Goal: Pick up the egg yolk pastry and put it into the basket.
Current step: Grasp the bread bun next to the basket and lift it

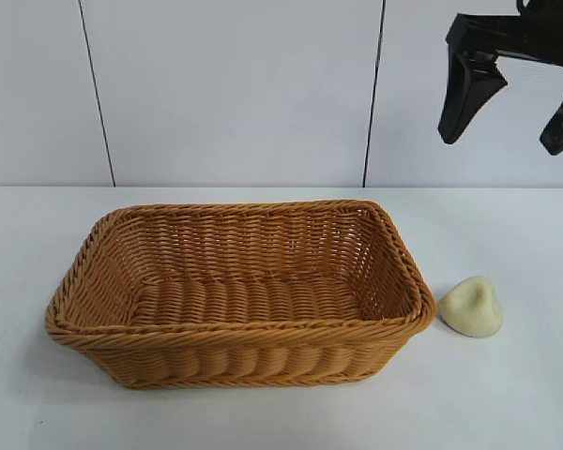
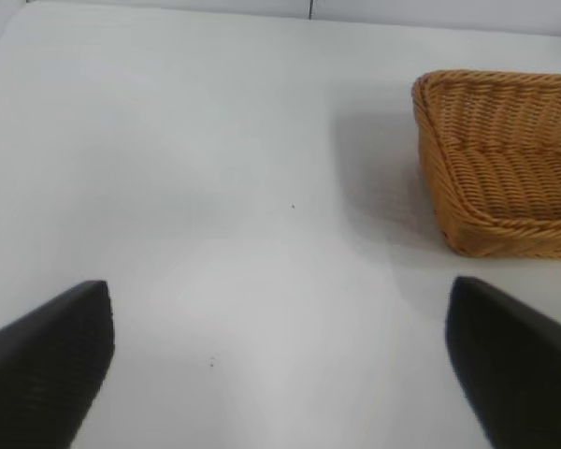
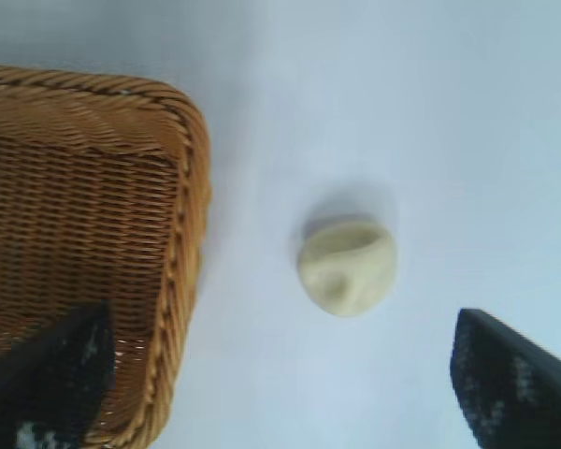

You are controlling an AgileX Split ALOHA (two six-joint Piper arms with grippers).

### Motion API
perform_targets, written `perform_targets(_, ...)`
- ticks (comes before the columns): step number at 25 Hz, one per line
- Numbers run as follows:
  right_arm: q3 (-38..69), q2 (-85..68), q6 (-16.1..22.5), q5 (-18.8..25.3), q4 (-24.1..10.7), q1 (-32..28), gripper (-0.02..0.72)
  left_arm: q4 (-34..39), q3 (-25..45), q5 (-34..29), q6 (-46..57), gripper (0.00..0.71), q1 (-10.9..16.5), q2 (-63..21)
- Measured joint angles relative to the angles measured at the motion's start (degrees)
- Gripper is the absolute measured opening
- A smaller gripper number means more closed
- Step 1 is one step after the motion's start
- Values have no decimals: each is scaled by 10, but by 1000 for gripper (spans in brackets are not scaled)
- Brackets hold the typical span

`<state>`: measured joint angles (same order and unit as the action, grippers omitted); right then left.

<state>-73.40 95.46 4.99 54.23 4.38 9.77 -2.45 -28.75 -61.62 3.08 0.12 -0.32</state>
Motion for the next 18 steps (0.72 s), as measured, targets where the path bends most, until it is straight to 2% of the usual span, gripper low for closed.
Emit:
perform_targets(10,0,118,0,16,-4,0,697,1,0,1,0,692,0,-1)
perform_targets(18,0,192,7,2,-14,0,697,1,0,2,0,692,0,-1)
